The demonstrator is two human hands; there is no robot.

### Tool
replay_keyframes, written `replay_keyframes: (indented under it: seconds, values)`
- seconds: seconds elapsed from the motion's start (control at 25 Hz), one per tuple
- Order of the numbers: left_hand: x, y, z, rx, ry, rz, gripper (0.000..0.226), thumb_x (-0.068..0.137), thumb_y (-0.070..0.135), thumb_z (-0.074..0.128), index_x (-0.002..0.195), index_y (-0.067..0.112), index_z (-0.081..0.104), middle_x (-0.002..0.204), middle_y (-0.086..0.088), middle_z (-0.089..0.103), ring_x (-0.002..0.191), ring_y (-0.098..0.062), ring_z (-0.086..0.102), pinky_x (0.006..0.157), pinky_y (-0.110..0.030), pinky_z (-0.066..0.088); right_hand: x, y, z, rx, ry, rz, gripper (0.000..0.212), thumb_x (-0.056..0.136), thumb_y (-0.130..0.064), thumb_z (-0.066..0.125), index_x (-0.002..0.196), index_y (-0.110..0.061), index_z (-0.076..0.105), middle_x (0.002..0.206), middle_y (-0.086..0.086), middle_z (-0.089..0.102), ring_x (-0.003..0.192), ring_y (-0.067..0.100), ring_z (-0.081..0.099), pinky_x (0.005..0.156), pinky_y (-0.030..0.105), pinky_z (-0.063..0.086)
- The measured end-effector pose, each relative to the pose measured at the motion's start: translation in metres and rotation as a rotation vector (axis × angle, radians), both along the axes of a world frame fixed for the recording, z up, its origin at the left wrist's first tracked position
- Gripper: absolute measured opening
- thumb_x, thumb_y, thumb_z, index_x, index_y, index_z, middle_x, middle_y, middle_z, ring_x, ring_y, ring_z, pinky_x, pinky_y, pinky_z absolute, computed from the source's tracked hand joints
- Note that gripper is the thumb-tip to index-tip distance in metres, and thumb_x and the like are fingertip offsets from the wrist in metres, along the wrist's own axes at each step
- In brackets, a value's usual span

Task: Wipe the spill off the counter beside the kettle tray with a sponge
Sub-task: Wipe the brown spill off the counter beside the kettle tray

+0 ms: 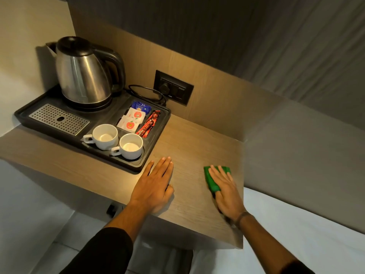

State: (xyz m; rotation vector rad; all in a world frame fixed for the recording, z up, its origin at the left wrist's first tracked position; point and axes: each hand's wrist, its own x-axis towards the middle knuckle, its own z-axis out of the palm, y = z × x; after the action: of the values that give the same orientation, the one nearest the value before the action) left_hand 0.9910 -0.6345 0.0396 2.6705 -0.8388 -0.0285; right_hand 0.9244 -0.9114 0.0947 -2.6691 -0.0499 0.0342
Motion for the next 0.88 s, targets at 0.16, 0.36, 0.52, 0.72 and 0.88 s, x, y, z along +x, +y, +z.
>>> replay_keyframes:
  seconds: [0.16, 0.36, 0.52, 0.72, 0.88]
  values:
    - [-0.002, -0.002, 0.0, 0.012, -0.02, 0.008, 0.071, 0.1, 0.041, 0.035, 0.163, 0.01, 0.018, 0.173, -0.01, 0.016, 0.159, -0.024, 0.01, 0.129, -0.05, 0.011, -0.026, 0.06, -0.014, 0.05, 0.051, 0.142, 0.081, 0.09, 0.002, 0.043, 0.16, -0.031, 0.018, 0.171, -0.008, 0.014, 0.158, 0.012, 0.0, 0.128, 0.048, -0.003]
    - [0.0, -0.001, -0.004, 0.009, -0.027, 0.015, 0.071, 0.1, 0.044, 0.032, 0.163, 0.012, 0.019, 0.173, -0.008, 0.017, 0.159, -0.024, 0.01, 0.128, -0.049, 0.009, -0.086, -0.001, -0.018, -0.009, 0.035, 0.169, 0.072, 0.095, -0.006, 0.032, 0.16, -0.036, 0.018, 0.17, -0.017, 0.014, 0.158, 0.012, 0.003, 0.128, 0.048, 0.001]
    - [-0.001, -0.002, -0.004, 0.02, -0.016, 0.01, 0.072, 0.1, 0.045, 0.028, 0.164, 0.013, 0.015, 0.174, -0.006, 0.01, 0.159, -0.021, 0.003, 0.129, -0.049, 0.006, 0.03, -0.007, -0.001, -0.063, -0.014, -0.105, 0.073, 0.092, 0.009, 0.047, 0.157, -0.016, 0.028, 0.168, 0.002, 0.022, 0.158, 0.024, 0.011, 0.129, 0.05, 0.005]
    - [0.001, -0.002, 0.001, 0.007, -0.009, 0.008, 0.073, 0.098, 0.043, 0.031, 0.162, 0.01, 0.021, 0.173, -0.009, 0.014, 0.159, -0.022, 0.007, 0.129, -0.051, 0.011, 0.116, 0.059, -0.004, -0.042, -0.039, -0.142, 0.077, 0.088, 0.003, 0.051, 0.158, -0.02, 0.028, 0.169, 0.0, 0.024, 0.158, 0.02, 0.01, 0.128, 0.048, 0.004]
    - [-0.001, -0.002, 0.002, 0.056, 0.009, -0.004, 0.075, 0.097, 0.045, 0.023, 0.163, 0.01, 0.016, 0.174, -0.009, 0.008, 0.16, -0.023, 0.002, 0.129, -0.053, 0.01, -0.01, 0.086, -0.029, 0.003, -0.039, 0.084, 0.056, 0.105, -0.023, 0.023, 0.16, -0.035, 0.018, 0.17, -0.013, 0.017, 0.158, 0.011, 0.001, 0.128, 0.046, -0.002]
